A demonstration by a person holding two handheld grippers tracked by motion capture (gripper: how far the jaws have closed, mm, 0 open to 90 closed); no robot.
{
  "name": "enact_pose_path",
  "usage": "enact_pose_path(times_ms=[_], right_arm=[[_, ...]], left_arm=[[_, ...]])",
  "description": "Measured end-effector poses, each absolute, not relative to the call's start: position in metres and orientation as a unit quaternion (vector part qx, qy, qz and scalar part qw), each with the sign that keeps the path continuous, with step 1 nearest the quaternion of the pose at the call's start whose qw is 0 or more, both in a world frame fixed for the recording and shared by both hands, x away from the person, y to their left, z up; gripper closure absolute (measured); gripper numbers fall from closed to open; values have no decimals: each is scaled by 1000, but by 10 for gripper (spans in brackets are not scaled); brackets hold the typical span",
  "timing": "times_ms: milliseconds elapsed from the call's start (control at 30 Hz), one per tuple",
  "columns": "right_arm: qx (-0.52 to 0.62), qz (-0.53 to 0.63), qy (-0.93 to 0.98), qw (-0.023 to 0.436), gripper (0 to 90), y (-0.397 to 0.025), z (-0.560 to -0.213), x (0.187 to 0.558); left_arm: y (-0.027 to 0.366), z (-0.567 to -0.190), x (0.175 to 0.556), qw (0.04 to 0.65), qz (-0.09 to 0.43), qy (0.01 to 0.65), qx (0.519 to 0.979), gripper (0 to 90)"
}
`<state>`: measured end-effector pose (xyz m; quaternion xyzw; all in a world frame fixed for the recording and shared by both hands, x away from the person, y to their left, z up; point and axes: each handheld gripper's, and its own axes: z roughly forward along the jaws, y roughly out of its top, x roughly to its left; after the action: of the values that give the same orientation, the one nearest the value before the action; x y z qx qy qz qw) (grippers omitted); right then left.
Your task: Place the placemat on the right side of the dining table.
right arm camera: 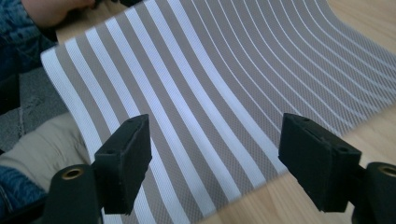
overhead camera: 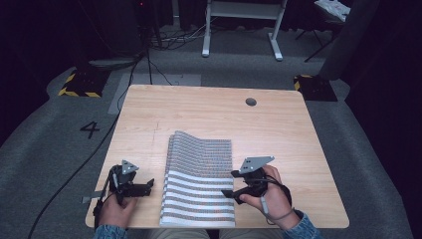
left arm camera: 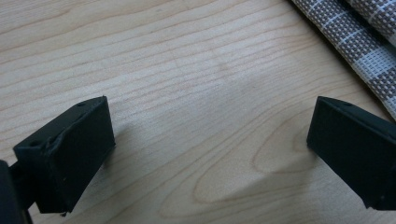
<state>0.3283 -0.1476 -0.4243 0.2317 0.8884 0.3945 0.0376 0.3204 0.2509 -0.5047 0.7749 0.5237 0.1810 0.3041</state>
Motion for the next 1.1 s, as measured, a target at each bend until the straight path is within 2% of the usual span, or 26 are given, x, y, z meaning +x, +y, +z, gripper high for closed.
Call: enact_pose_path(times_ms=[267,333,533,633,900,1100], right_arm=[[225,416,881,23,196,-106,-423,338],[212,412,886,21,190,-81,-424,344],[208,418,884,14,159,-43,-430,353],[210,413,886,26,161,-24,-436,358],[228,401,887,17,161,12,-451,371],[247,381,891,27,150,26,-461,377]], left_arm=[[251,-505,319,304,181,521,777,9],[251,-505,319,305,180,520,777,10],[251,-505,319,305,180,520,777,9],[251,-505,319,305,180,520,777,9],[251,-505,318,303,180,521,778,9],[251,-505,318,304,182,522,776,11]])
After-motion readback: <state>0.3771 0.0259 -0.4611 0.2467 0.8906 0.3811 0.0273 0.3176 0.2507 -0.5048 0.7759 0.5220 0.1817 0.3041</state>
